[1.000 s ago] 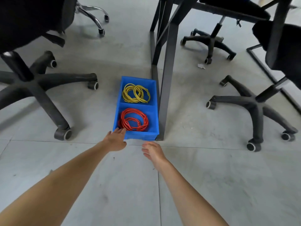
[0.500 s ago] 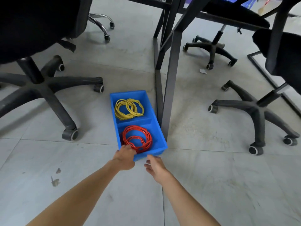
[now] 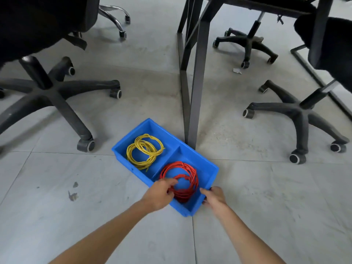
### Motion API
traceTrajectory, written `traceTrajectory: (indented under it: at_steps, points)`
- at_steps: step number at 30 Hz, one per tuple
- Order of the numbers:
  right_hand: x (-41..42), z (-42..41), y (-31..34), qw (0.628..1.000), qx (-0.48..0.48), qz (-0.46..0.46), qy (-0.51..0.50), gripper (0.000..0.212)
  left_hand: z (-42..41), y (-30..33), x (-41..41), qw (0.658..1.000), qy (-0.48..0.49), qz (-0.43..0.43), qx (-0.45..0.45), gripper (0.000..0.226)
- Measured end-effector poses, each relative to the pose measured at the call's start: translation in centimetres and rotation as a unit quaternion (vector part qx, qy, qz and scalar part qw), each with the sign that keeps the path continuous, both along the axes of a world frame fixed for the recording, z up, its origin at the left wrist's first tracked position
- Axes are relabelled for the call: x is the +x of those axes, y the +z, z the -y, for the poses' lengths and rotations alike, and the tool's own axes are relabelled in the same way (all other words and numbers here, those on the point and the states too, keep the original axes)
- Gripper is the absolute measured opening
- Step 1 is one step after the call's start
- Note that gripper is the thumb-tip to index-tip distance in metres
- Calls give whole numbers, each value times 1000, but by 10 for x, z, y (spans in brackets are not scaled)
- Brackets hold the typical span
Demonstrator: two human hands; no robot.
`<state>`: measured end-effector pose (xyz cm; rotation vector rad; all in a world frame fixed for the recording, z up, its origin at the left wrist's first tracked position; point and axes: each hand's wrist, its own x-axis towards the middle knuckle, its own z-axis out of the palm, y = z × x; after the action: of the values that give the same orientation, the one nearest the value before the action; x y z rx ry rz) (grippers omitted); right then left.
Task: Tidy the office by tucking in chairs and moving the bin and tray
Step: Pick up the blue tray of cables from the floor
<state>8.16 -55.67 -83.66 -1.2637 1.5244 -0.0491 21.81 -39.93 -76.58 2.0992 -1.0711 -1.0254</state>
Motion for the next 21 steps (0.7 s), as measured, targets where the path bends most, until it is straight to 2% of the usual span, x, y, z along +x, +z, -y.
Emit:
traceTrajectory:
  at_steps: [4, 9, 11, 14, 16, 19, 21]
  points:
    - [-19, 46, -8, 992, -88, -86, 32, 32, -4, -5, 51, 992, 97, 75, -12, 38]
    - [-18, 80, 3, 981, -144, -117, 51, 25, -1, -12, 93, 972, 178, 147, 45, 47]
    - [-15, 83, 3, 982, -159, -100, 29, 22, 4, -18, 103, 968, 188, 135, 93, 49]
    - [-12, 85, 0, 982, -175, -71, -3, 21, 13, -27, 107, 956, 241, 28, 167, 40]
    - [-12, 87, 1, 984, -170, -51, -13, 22, 16, -34, 104, 944, 277, -22, 178, 37]
    - [-11, 92, 5, 988, -146, -53, -4, 28, 12, -44, 102, 937, 297, 10, 185, 36]
    - [-9, 95, 7, 990, -123, -66, -3, 33, 9, -46, 100, 933, 309, 30, 183, 44]
